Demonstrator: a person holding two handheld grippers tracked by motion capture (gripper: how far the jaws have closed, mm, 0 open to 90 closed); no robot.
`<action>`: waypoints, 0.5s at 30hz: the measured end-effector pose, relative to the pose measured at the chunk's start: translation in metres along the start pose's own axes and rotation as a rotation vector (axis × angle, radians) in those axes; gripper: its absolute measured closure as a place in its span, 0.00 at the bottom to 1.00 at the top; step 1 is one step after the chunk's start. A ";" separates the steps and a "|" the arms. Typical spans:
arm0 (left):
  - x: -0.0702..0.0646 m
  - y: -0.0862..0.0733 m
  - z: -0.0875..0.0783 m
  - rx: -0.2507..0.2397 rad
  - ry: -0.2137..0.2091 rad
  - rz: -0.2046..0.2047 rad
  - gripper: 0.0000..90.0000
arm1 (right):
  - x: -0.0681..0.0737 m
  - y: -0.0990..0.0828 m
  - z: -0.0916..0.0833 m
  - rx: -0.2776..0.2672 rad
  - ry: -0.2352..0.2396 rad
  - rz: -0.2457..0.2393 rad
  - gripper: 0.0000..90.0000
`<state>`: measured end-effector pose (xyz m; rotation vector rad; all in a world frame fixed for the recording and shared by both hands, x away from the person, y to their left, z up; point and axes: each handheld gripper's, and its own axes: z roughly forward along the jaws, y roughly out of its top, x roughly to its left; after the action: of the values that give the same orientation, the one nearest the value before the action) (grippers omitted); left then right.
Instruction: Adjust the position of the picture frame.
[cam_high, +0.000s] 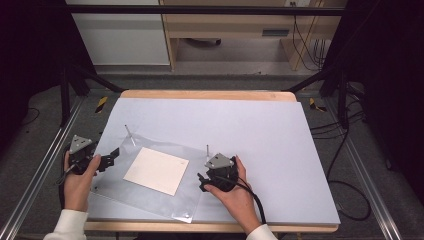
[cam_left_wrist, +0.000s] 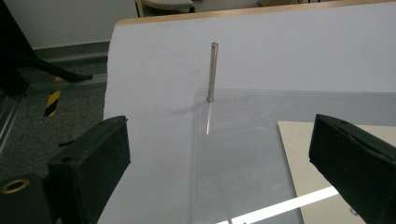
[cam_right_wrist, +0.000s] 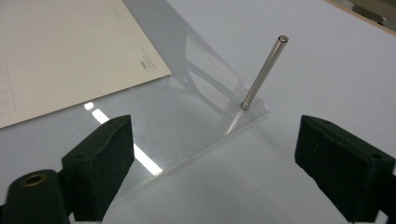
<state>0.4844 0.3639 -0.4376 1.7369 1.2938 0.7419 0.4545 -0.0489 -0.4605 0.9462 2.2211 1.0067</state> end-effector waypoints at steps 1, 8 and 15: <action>0.000 0.000 0.000 0.000 0.000 0.000 0.06 | 0.000 0.000 0.000 0.000 0.000 0.000 0.16; -0.005 0.000 0.002 0.034 -0.037 0.040 0.06 | 0.003 -0.002 -0.003 0.028 0.001 -0.019 0.30; -0.009 0.018 0.004 0.075 -0.041 0.121 0.09 | 0.003 0.010 -0.008 0.028 0.028 0.013 0.41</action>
<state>0.4938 0.3522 -0.4232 1.8945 1.2109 0.7302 0.4512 -0.0454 -0.4479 0.9648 2.2604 1.0035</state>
